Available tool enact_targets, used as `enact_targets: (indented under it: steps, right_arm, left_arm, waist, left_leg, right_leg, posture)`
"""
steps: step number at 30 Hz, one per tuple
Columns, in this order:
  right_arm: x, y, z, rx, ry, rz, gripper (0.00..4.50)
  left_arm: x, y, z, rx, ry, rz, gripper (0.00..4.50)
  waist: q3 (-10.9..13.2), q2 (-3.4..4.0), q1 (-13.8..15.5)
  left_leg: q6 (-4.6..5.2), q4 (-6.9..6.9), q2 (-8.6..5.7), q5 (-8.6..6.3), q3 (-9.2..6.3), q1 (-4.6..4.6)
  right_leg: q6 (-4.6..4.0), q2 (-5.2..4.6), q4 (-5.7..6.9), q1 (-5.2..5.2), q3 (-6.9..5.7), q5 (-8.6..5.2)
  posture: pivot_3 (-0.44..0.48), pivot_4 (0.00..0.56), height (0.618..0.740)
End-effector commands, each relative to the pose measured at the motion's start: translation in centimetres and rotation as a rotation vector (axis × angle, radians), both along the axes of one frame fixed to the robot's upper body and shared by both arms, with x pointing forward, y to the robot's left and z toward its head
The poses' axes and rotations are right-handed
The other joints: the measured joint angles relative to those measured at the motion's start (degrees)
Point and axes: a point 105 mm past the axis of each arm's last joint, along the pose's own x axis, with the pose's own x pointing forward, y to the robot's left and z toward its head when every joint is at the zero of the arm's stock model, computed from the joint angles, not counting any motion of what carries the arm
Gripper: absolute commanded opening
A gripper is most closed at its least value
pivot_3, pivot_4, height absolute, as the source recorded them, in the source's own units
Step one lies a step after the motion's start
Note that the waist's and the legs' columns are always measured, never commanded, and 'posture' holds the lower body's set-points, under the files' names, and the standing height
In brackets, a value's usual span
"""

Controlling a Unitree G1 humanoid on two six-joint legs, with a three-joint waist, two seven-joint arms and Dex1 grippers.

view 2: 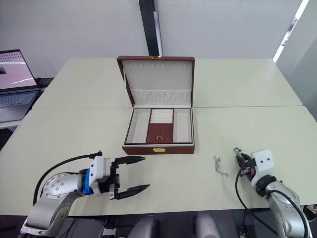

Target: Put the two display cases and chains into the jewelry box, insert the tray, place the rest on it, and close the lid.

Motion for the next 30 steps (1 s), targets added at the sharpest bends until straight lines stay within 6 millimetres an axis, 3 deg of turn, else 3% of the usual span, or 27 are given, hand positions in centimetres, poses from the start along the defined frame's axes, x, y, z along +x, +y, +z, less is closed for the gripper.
enact_targets:
  steps: [1, 8, 30]
  right_arm:
    - [-0.6, 0.1, -1.9, 0.018, 0.085, -0.005, 0.11]
    - [-0.1, 0.1, -1.0, 0.044, 0.030, -0.016, 0.06]
    - [1.4, 3.2, 7.8, 0.131, -0.257, 0.199, 0.02]
  left_arm:
    - [0.0, -0.5, 0.4, -0.010, -0.027, -0.014, 4.50]
    - [0.2, -1.3, 1.0, -0.019, -0.034, -0.015, 4.50]
    - [0.8, -2.0, 2.1, -0.042, -0.038, 0.016, 4.50]
  waist:
    - [-0.02, -0.02, 0.00]
    - [-0.03, -0.04, 0.00]
    - [0.08, 0.13, 0.01]
  left_leg:
    - [0.00, 0.00, 0.00, 0.00, 0.00, 0.02]
    - [0.04, -0.11, 0.02, -0.03, 0.01, 0.55]
    - [0.04, -0.16, 0.02, -0.03, 0.03, 0.51]
  right_leg:
    - [0.00, 0.01, 0.00, 0.02, 0.00, 0.00]
    - [-0.03, 0.02, -0.09, 0.54, 0.01, -0.04]
    - [-0.04, 0.02, -0.09, 0.45, 0.04, -0.04]
  posture:
    - [0.000, 0.150, 0.740]
    - [0.000, 0.150, 0.740]
    - [0.000, 0.150, 0.740]
